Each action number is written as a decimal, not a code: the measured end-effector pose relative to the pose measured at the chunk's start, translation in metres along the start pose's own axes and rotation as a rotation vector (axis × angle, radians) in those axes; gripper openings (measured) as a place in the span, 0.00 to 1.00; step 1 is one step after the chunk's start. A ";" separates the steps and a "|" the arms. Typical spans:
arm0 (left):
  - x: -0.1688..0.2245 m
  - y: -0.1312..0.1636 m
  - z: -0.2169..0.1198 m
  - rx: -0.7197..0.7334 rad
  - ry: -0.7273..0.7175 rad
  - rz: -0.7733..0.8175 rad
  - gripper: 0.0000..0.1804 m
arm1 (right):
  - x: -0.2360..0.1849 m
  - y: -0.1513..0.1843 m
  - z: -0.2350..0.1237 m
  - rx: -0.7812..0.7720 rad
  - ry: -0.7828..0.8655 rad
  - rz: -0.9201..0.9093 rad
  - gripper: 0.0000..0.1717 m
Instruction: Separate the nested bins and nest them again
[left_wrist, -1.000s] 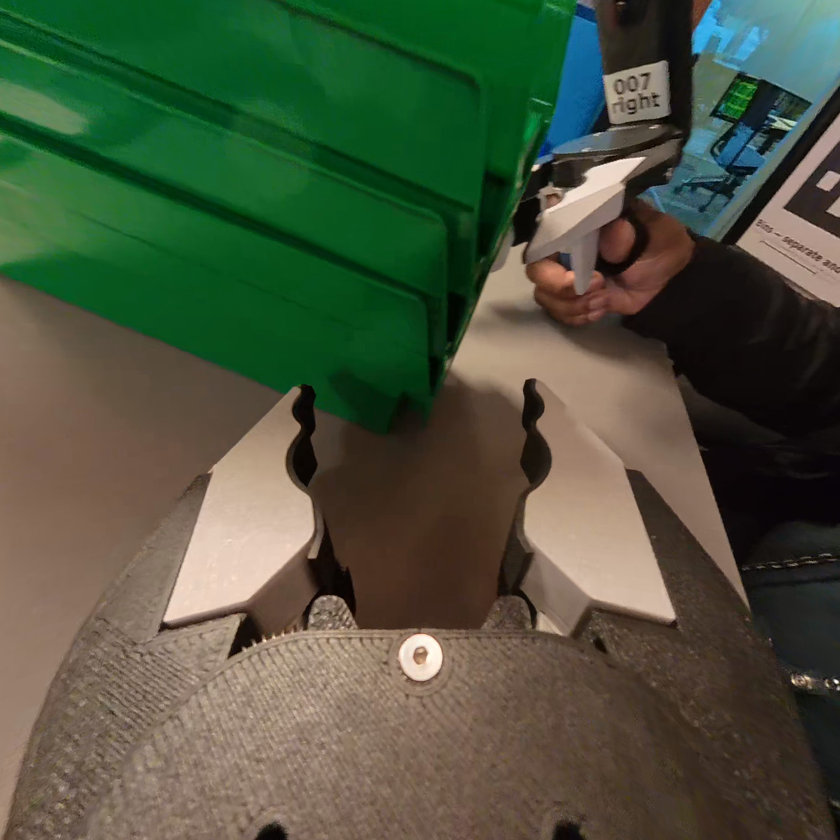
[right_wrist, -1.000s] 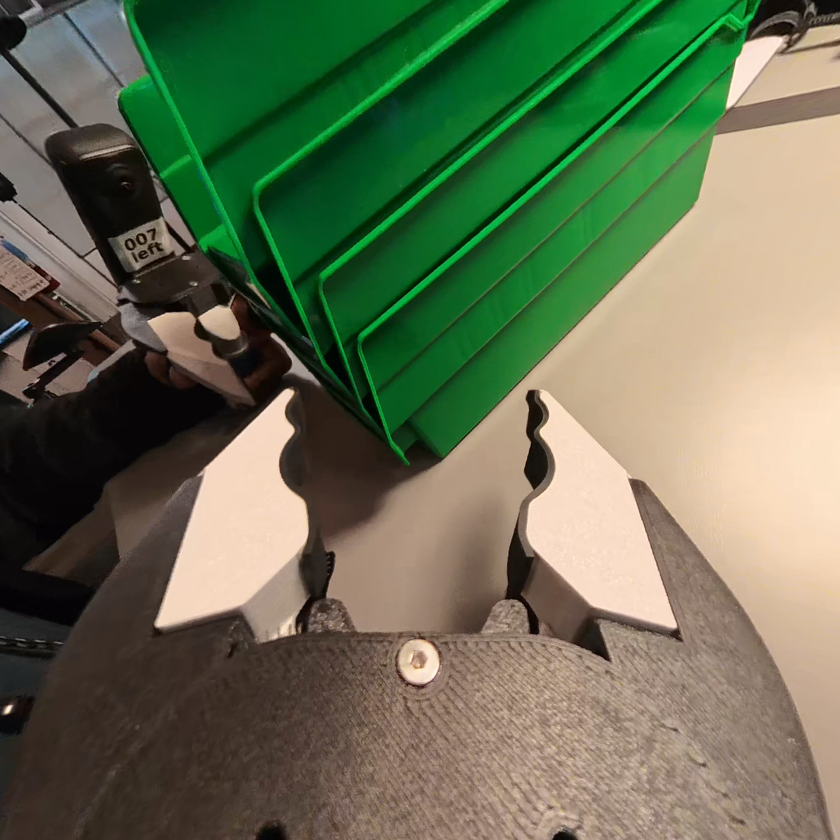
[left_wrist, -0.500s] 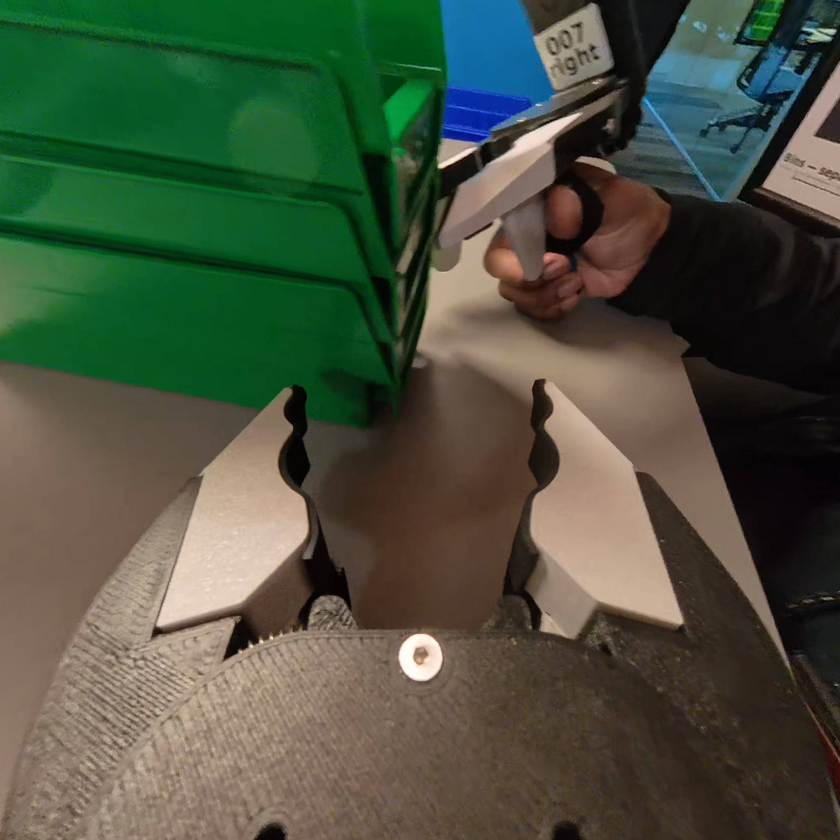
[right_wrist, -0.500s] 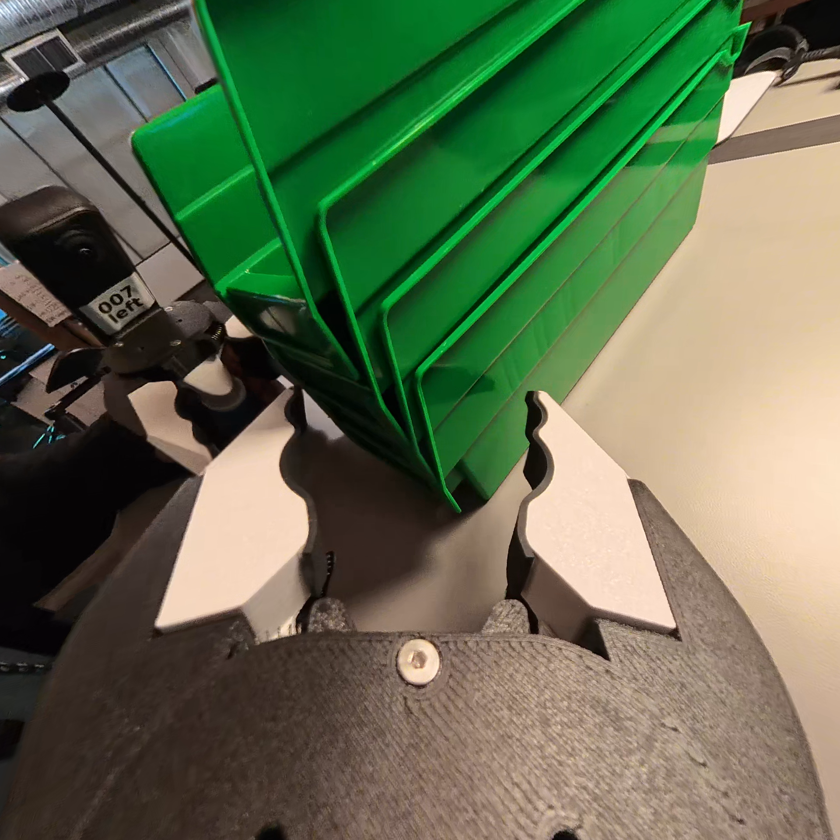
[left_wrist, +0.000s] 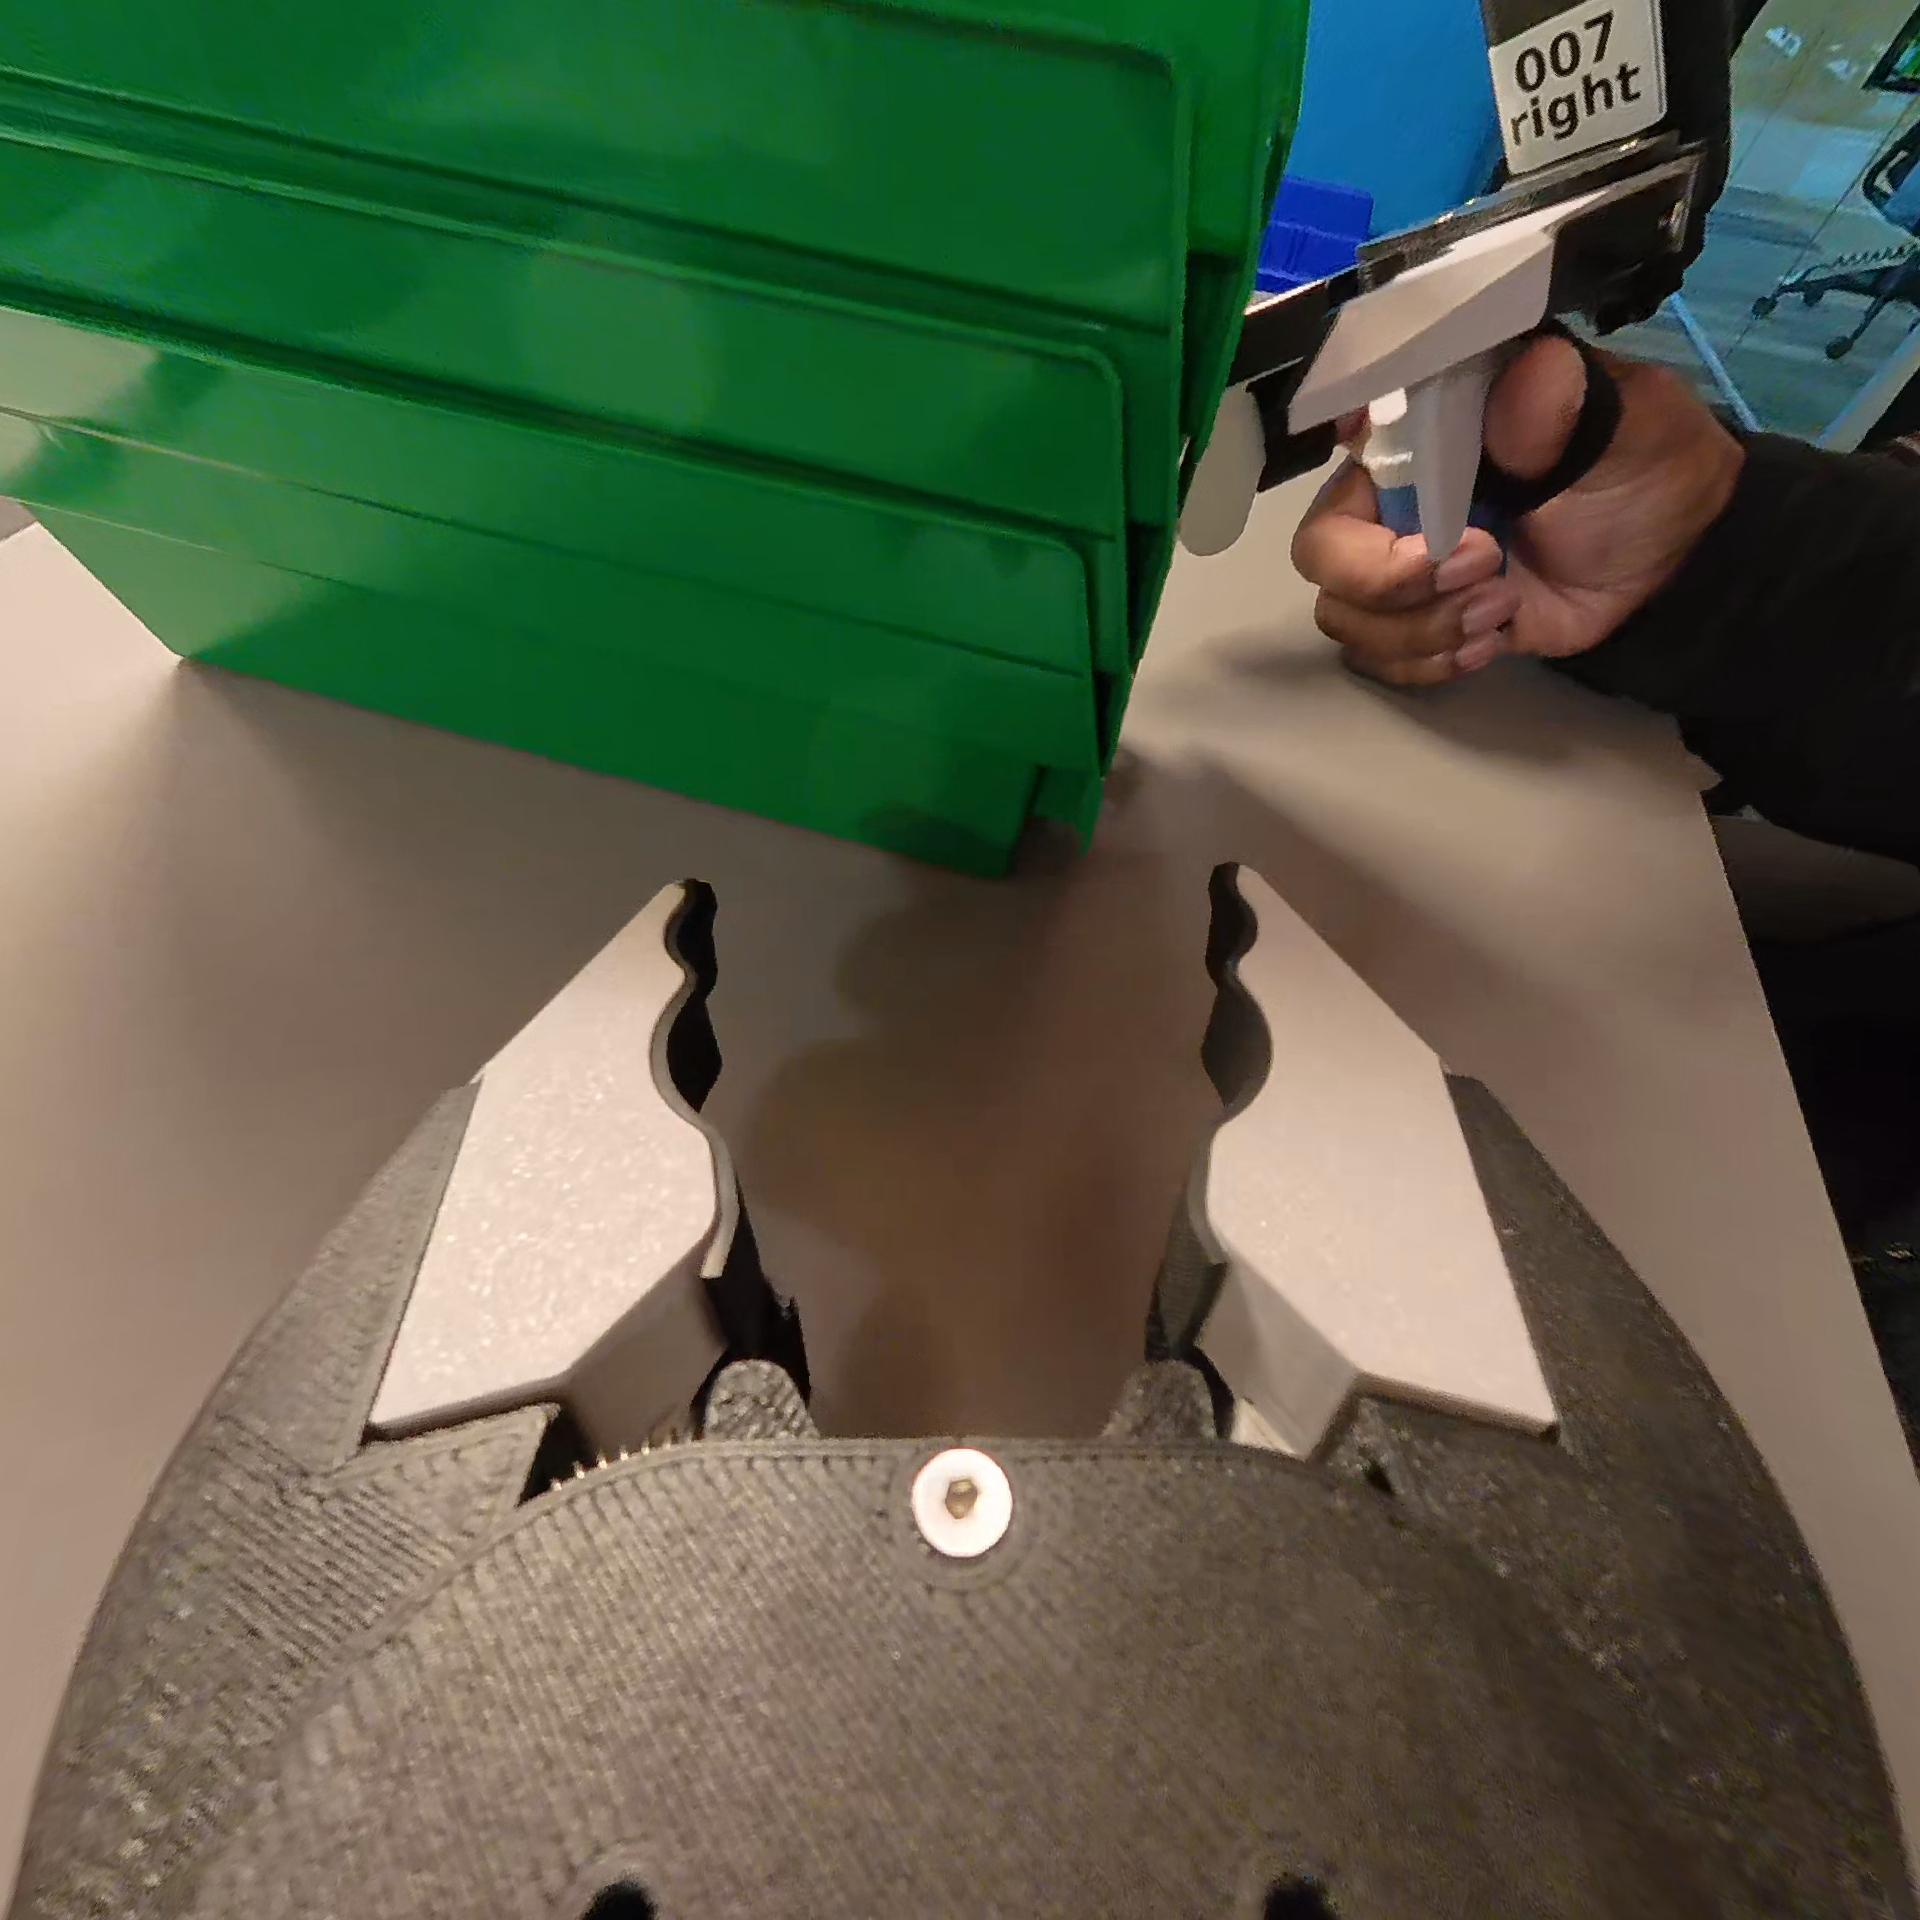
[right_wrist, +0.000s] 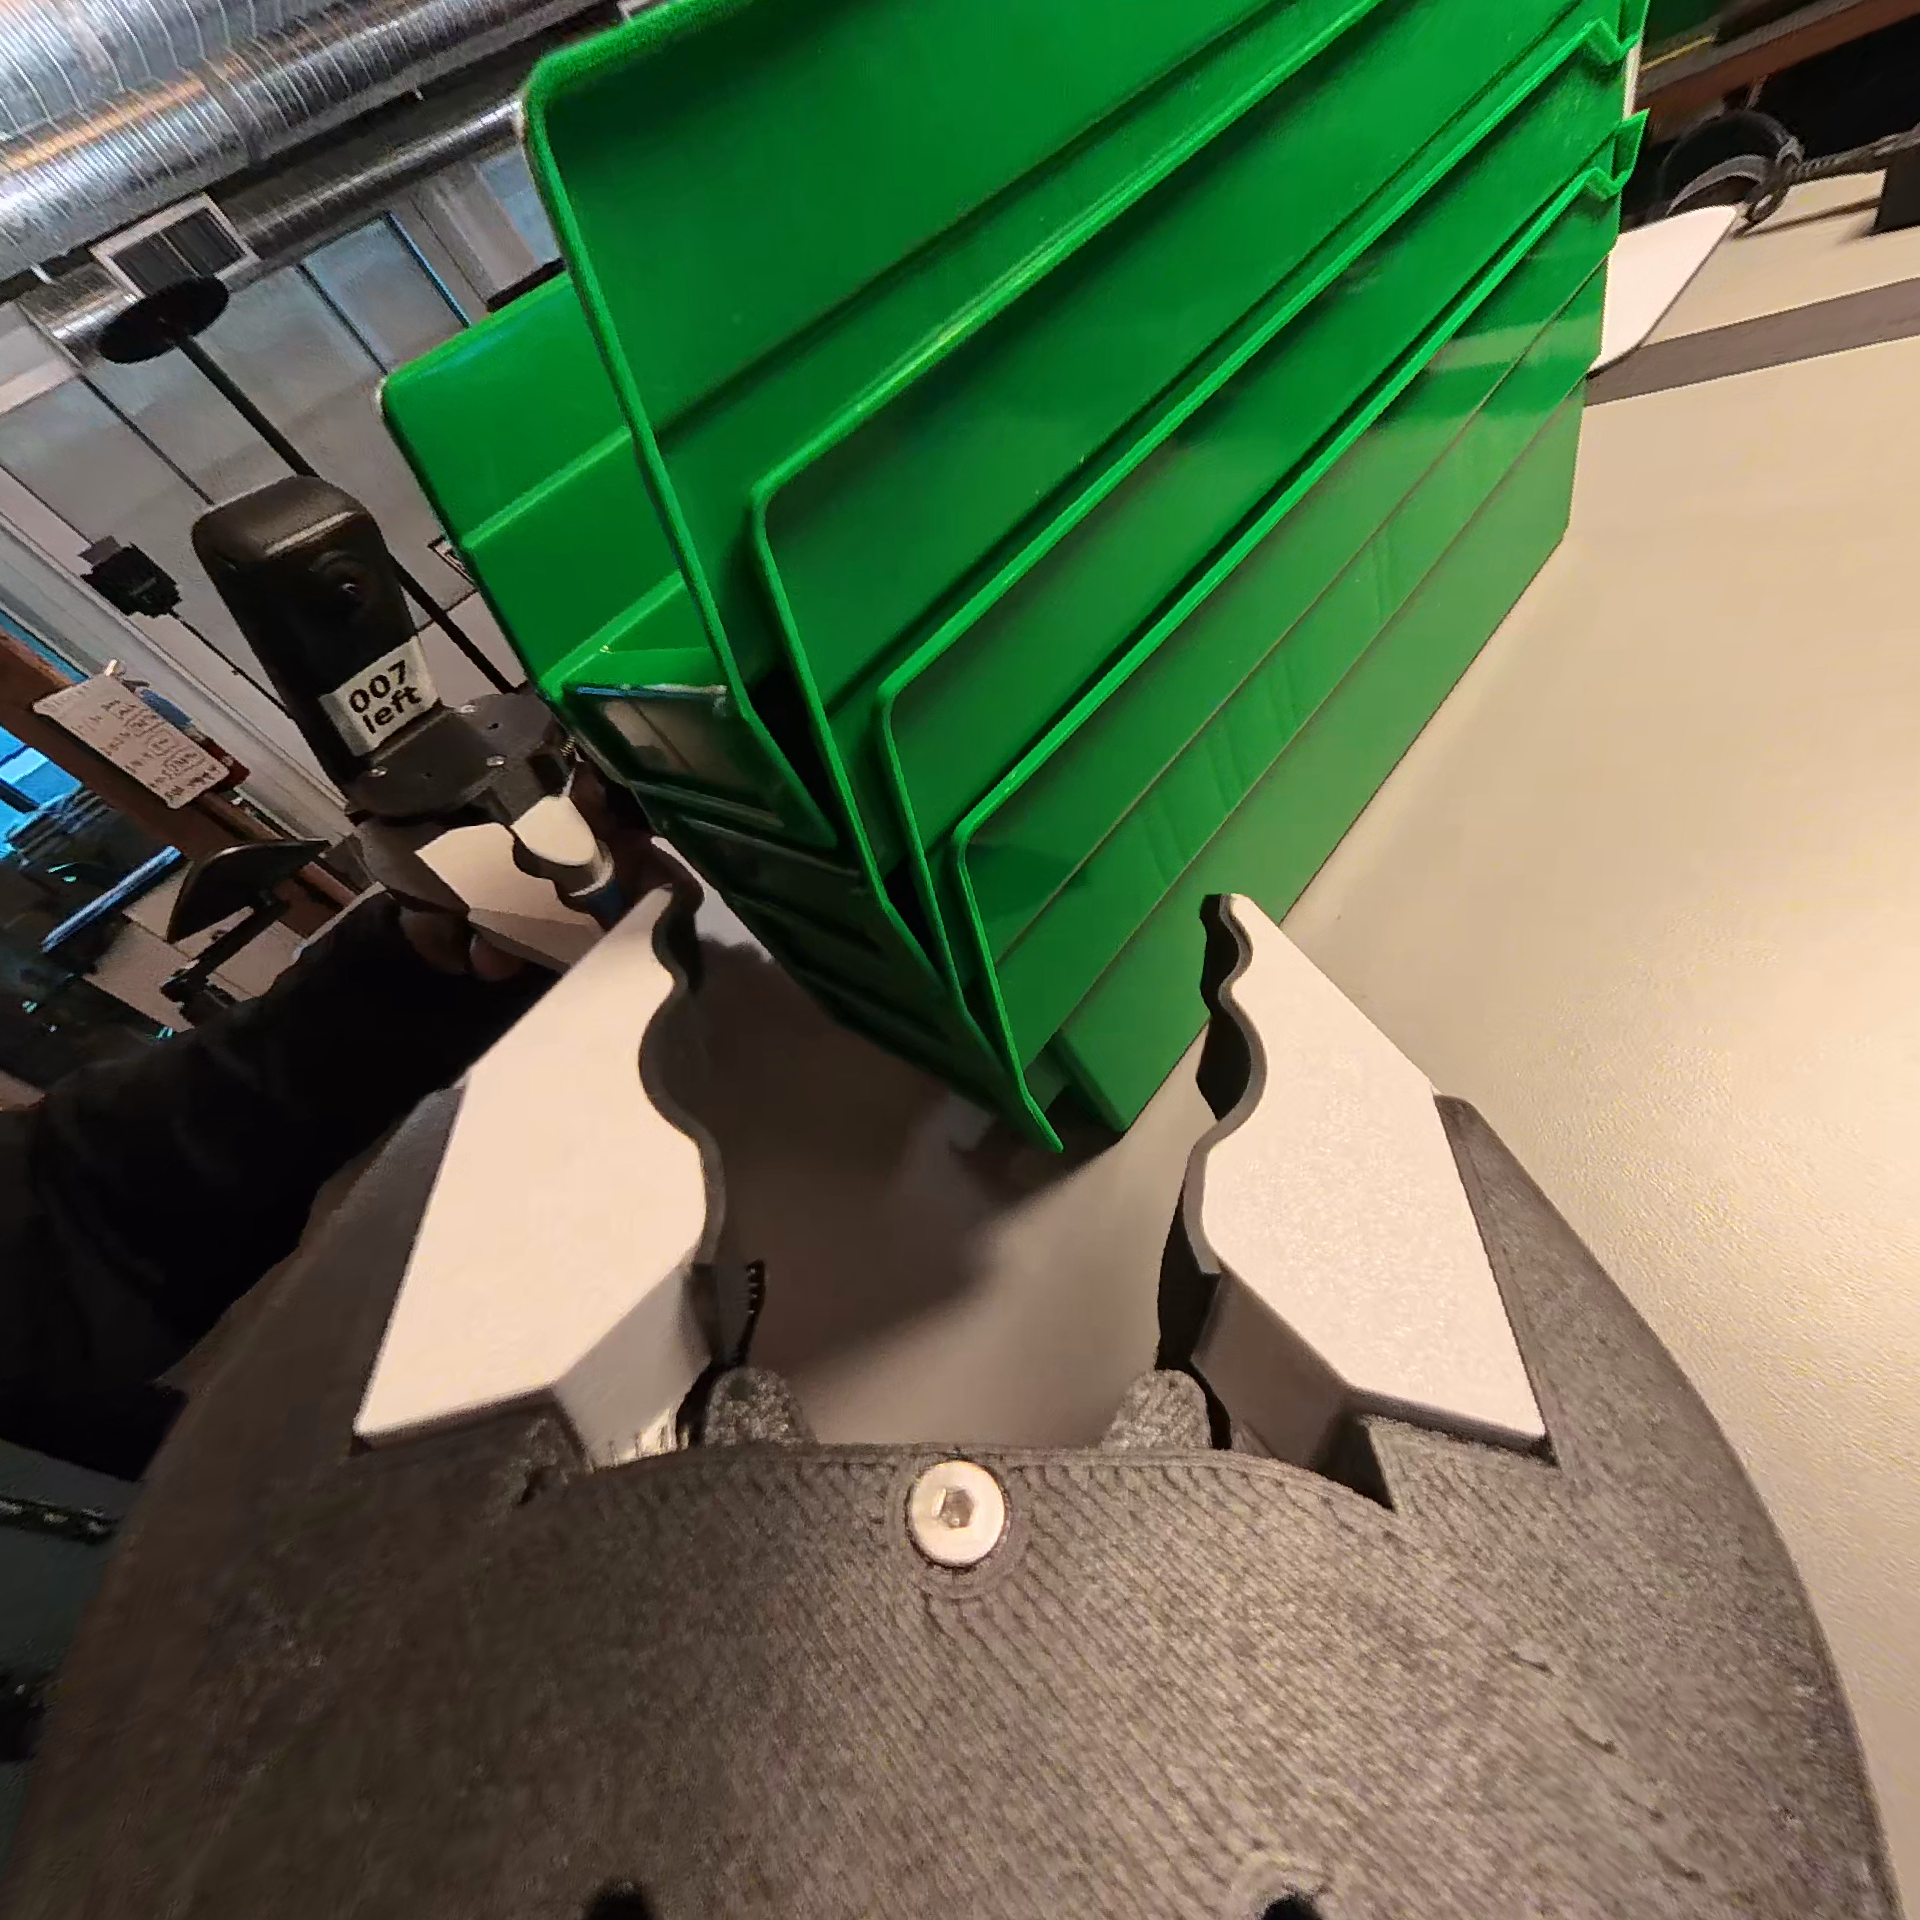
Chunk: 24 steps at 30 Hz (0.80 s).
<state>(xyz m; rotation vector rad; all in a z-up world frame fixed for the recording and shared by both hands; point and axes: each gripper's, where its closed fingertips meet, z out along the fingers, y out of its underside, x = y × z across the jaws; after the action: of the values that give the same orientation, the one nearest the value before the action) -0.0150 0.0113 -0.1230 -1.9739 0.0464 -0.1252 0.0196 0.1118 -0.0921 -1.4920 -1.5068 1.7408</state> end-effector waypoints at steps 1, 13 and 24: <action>0.000 0.000 0.000 0.000 -0.002 0.005 0.52 | -0.001 -0.001 -0.001 0.006 -0.005 -0.002 0.57; -0.009 -0.002 -0.003 0.028 0.041 -0.137 0.50 | -0.010 -0.007 -0.009 0.068 -0.060 -0.009 0.57; -0.029 0.000 -0.014 0.076 0.003 -0.360 0.50 | -0.010 -0.010 -0.015 0.108 -0.029 -0.010 0.57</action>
<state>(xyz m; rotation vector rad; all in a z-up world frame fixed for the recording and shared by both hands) -0.0456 0.0013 -0.1192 -1.8894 -0.3088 -0.3588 0.0327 0.1143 -0.0765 -1.4092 -1.4082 1.8146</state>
